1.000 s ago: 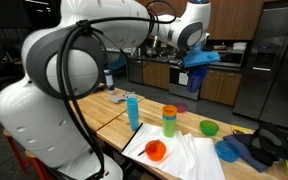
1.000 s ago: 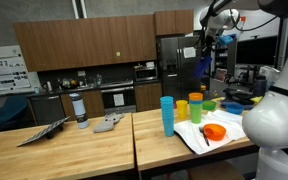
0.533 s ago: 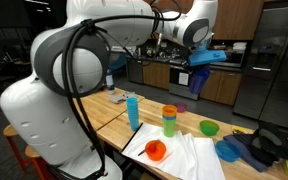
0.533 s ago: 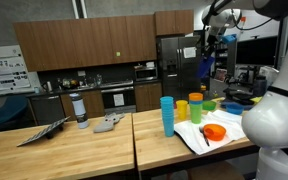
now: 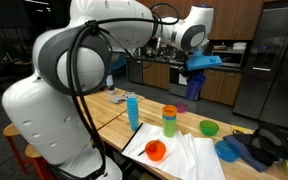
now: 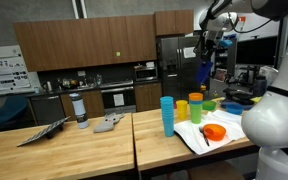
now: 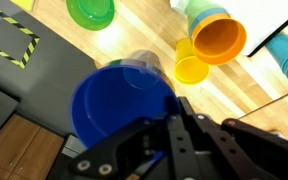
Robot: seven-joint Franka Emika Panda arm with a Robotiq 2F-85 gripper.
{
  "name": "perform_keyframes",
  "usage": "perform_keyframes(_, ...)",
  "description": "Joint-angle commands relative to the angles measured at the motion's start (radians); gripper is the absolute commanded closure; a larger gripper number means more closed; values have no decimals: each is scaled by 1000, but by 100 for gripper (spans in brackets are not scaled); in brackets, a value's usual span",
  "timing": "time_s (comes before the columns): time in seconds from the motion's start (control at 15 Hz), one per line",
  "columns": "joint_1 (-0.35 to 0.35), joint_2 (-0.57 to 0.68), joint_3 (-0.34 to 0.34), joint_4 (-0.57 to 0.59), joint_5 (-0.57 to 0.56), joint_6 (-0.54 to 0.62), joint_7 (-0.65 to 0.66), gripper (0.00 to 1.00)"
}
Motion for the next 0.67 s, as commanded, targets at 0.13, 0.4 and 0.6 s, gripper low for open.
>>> perform_keyframes(0.13, -18, 20, 32, 23, -44, -30, -14, 98)
perform_keyframes(0.4, -9, 17, 62, 22, -84, -28, -18, 98)
perform_keyframes(0.6, -3, 21, 86, 27, -111, -31, -20, 98)
